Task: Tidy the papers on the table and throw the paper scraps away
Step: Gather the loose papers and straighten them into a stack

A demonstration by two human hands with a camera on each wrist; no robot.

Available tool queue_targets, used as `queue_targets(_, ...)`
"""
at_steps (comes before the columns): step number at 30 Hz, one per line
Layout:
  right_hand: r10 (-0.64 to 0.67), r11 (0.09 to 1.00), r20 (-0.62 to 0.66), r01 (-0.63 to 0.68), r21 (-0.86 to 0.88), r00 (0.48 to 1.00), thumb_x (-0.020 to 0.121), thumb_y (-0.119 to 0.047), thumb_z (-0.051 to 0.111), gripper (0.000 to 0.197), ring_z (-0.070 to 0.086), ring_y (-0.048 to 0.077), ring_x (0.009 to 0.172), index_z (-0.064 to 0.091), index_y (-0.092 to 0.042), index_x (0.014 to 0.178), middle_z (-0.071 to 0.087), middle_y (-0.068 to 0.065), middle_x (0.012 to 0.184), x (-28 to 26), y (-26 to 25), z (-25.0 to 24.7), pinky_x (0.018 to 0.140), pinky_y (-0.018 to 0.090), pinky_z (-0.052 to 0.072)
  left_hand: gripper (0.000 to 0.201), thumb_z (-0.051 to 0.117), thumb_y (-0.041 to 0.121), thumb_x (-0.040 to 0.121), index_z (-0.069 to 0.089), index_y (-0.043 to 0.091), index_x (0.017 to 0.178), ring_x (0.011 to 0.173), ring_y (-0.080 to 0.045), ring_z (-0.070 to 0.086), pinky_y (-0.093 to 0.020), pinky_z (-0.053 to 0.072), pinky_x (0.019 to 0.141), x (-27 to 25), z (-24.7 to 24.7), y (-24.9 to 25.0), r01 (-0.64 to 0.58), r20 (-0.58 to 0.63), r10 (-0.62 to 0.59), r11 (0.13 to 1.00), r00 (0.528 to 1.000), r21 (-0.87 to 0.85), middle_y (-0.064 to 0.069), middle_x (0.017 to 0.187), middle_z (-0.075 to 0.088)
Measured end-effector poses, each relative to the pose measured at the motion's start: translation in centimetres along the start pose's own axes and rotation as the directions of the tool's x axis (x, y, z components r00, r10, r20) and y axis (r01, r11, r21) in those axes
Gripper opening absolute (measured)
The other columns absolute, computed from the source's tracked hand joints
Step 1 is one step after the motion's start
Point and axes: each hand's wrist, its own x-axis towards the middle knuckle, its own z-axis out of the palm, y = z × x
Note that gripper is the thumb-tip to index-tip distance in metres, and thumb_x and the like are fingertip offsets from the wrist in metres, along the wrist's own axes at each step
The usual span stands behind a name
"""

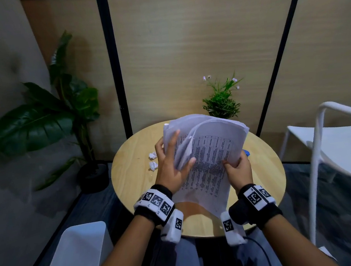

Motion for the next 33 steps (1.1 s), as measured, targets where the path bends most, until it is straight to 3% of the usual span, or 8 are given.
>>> queue_targets(2, 0.005, 1.0, 0.001, -0.005, 0.0, 1.0, 0.083, 0.006, 0.055, 0.038, 0.059, 0.027, 0.105, 0.048, -0.021, 0.11, 0.059, 0.005, 0.107, 0.0, 0.0, 0.0, 0.096, 0.049, 0.048, 0.074, 0.065, 0.033, 0.084, 0.015, 0.042, 0.138, 0.118, -0.011, 0.035, -0.022, 0.032, 0.099, 0.4, -0.3, 0.3, -0.039, -0.058, 0.044, 0.996, 0.997, 0.082, -0.012, 0.134, 0.026)
queue_targets(4, 0.014, 1.0, 0.004, -0.014, 0.002, 1.0, 0.084, 0.005, 0.055, 0.037, 0.059, 0.028, 0.106, 0.049, -0.019, 0.112, 0.06, 0.006, 0.11, 0.1, 0.1, -0.1, 0.097, 0.05, 0.048, 0.076, 0.065, 0.025, 0.085, 0.013, 0.039, 0.139, 0.111, -0.013, 0.041, -0.023, 0.038, 0.092, 0.9, -0.9, 0.2, -0.065, -0.081, 0.076, 0.988, 0.994, 0.137, -0.012, 0.132, 0.03)
queue_targets(11, 0.006, 1.0, 0.009, -0.006, -0.001, 1.0, 0.085, 0.004, 0.056, 0.035, 0.059, 0.029, 0.108, 0.05, -0.017, 0.113, 0.059, 0.005, 0.109, 0.0, 0.1, -0.1, 0.096, 0.05, 0.048, 0.065, 0.065, 0.022, 0.084, 0.034, 0.022, 0.141, 0.106, -0.02, 0.054, -0.019, 0.041, 0.081, 1.8, -2.5, 0.7, -0.035, -0.118, 0.069, 0.964, 0.991, 0.262, -0.007, 0.126, 0.045)
queue_targets(15, -0.012, 1.0, 0.01, 0.012, -0.003, 1.0, 0.085, 0.004, 0.056, 0.035, 0.058, 0.024, 0.102, 0.05, -0.016, 0.112, 0.058, 0.003, 0.106, 0.0, -0.1, 0.0, 0.096, 0.049, 0.048, 0.066, 0.066, 0.022, 0.084, 0.034, 0.023, 0.142, 0.106, -0.015, 0.052, -0.014, 0.038, 0.083, 1.8, -2.8, 0.4, -0.033, -0.148, 0.073, 0.965, 0.986, 0.259, -0.007, 0.128, 0.047)
queue_targets(21, -0.006, 1.0, 0.006, 0.006, -0.013, 1.0, 0.085, 0.003, 0.056, 0.035, 0.059, 0.028, 0.106, 0.05, -0.011, 0.117, 0.059, 0.005, 0.107, 0.1, -0.1, -0.1, 0.096, 0.05, 0.048, 0.058, 0.065, 0.01, 0.085, 0.044, 0.014, 0.139, 0.114, -0.004, 0.044, 0.012, 0.023, 0.092, 1.4, -3.1, -0.7, -0.149, -0.143, 0.187, 0.958, 0.972, 0.245, -0.015, 0.128, 0.05)
queue_targets(27, 0.006, 1.0, 0.008, -0.006, -0.021, 1.0, 0.086, 0.003, 0.055, 0.034, 0.058, 0.025, 0.102, 0.049, -0.01, 0.117, 0.058, 0.004, 0.105, 0.0, -0.3, -0.2, 0.096, 0.049, 0.048, 0.055, 0.056, 0.019, 0.089, 0.036, 0.016, 0.141, 0.128, 0.011, 0.026, 0.006, 0.018, 0.102, 0.5, -3.1, -2.2, -0.197, -0.115, 0.229, 0.95, 0.967, 0.243, -0.017, 0.142, 0.041)
queue_targets(30, 0.007, 1.0, 0.014, -0.007, -0.015, 1.0, 0.087, 0.004, 0.054, 0.034, 0.056, 0.021, 0.096, 0.049, -0.008, 0.118, 0.058, 0.003, 0.101, 0.1, -0.4, -0.3, 0.096, 0.049, 0.048, 0.059, 0.055, 0.021, 0.09, 0.03, 0.014, 0.142, 0.128, 0.025, 0.017, 0.006, 0.018, 0.103, 0.4, -3.0, -2.8, -0.204, -0.093, 0.233, 0.948, 0.968, 0.242, -0.016, 0.144, 0.039)
queue_targets(33, 0.013, 1.0, 0.013, -0.013, -0.015, 1.0, 0.087, 0.003, 0.054, 0.034, 0.056, 0.022, 0.097, 0.049, -0.008, 0.119, 0.058, 0.003, 0.103, 0.1, -0.3, -0.4, 0.096, 0.05, 0.048, 0.06, 0.06, 0.018, 0.089, 0.033, 0.013, 0.142, 0.127, 0.025, 0.018, 0.006, 0.018, 0.102, 0.4, -2.9, -3.0, -0.22, -0.101, 0.251, 0.944, 0.963, 0.247, -0.017, 0.143, 0.039)
